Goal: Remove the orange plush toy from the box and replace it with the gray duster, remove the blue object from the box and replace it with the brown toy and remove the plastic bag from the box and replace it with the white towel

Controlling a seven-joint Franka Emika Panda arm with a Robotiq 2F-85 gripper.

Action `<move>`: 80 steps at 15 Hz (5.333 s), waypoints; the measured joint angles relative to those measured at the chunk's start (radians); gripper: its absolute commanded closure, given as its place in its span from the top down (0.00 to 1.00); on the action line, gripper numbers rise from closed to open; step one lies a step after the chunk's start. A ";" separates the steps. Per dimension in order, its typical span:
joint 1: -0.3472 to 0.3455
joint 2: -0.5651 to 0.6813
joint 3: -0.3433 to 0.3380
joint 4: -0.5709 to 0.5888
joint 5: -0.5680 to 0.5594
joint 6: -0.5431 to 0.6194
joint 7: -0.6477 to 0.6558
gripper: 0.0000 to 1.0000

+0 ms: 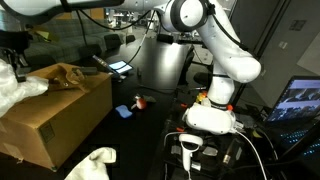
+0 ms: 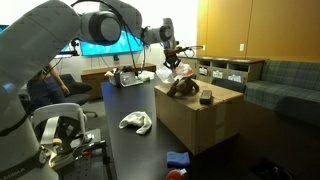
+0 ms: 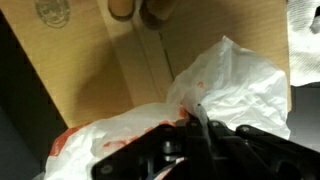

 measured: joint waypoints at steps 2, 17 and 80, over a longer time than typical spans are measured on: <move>-0.002 -0.030 0.000 -0.094 0.000 0.020 -0.005 0.00; -0.006 -0.382 -0.057 -0.828 -0.152 0.351 0.492 0.00; -0.163 -0.678 0.126 -1.469 0.201 0.440 0.352 1.00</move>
